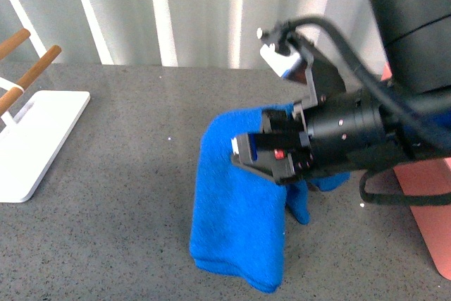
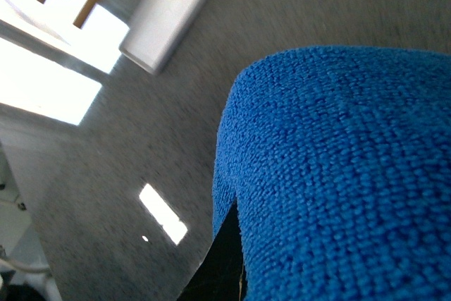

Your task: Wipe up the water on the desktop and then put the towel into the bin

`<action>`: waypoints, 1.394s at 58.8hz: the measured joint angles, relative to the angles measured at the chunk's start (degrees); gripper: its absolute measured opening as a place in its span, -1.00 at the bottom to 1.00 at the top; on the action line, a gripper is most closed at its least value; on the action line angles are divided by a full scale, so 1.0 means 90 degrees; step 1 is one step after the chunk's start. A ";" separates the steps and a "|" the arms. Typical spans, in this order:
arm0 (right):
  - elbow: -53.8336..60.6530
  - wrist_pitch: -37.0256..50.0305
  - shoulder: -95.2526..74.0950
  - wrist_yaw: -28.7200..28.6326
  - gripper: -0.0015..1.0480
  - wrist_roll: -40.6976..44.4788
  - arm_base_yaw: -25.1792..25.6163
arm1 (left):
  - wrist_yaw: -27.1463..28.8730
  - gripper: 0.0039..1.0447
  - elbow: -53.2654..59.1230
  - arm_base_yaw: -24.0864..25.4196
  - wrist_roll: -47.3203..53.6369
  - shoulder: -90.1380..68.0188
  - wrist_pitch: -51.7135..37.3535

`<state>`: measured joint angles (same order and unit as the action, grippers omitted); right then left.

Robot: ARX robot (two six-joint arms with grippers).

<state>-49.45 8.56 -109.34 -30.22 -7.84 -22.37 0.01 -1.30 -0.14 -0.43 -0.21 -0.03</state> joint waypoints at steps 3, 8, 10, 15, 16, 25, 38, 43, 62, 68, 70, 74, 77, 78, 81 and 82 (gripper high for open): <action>-0.0177 -0.0342 -0.0325 0.0168 -0.93 0.0206 0.0078 | 0.0000 0.65 0.0000 0.0000 0.0000 0.0000 0.0000; -0.0471 -0.0702 -0.0780 0.0423 -0.93 0.0508 0.0180 | 0.0000 0.90 0.0000 0.0000 0.0002 -0.0002 0.0000; -0.0619 -0.0826 -0.0959 0.0503 -0.93 0.0607 0.0211 | 0.0000 0.90 0.0000 0.0000 0.0010 0.0000 0.0000; -0.1083 -0.1188 -0.1406 0.0733 -0.93 0.0872 0.0277 | 0.0000 0.87 0.0000 0.0000 0.0010 0.0000 0.0000; -0.1209 -0.1287 -0.1511 0.0801 -0.93 0.0930 0.0284 | 0.0000 0.88 0.0000 0.0000 0.0012 0.0000 0.0000; -0.2302 -0.1982 -0.2195 0.1209 -0.93 0.1338 0.0308 | 0.0000 0.88 0.0000 0.0000 0.0012 0.0000 0.0000; -0.3662 -0.2460 -0.2895 0.1462 -0.93 0.1659 0.0223 | 0.0000 0.88 0.0000 0.0000 0.0012 0.0000 0.0000; -0.4092 -0.2463 -0.3118 0.1503 -0.93 0.1698 0.0126 | 0.0000 0.88 0.0000 0.0000 0.0012 0.0000 0.0000; -0.5391 -0.2640 -0.3740 0.1081 -0.93 0.1656 -0.0418 | 0.0000 0.88 0.0000 0.0000 0.0015 0.0000 0.0000; -0.5450 -0.2659 -0.3752 0.0801 -0.93 0.1613 -0.0646 | 0.0000 0.88 0.0000 0.0000 0.0015 0.0000 0.0000; -0.5450 -0.2647 -0.3752 0.0680 -0.93 0.1581 -0.0731 | 0.0000 0.88 0.0000 0.0000 0.0015 0.0000 0.0000; -0.5372 -0.2548 -0.3728 0.0525 -0.93 0.1515 -0.0872 | 0.0000 0.88 0.0000 0.0000 0.0015 0.0000 0.0000; -0.5221 -0.2438 -0.3670 0.0474 -0.93 0.1440 -0.0933 | 0.0000 0.88 0.0000 0.0000 0.0015 0.0000 0.0000; -0.5129 -0.2375 -0.3626 0.0476 -0.93 0.1399 -0.0959 | 0.0000 0.88 0.0000 0.0000 0.0015 0.0000 0.0000; -0.4915 -0.2244 -0.3504 0.0508 -0.93 0.1343 -0.0991 | 0.0000 0.88 0.0000 0.0000 0.0015 0.0000 0.0000; -0.4855 -0.2208 -0.3461 0.0515 -0.93 0.1316 -0.0991 | 0.0000 0.88 0.0000 0.0000 0.0015 0.0000 0.0000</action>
<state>-93.14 -11.31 -140.49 -25.58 4.01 -31.29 0.01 -1.30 -0.14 -0.30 -0.21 -0.03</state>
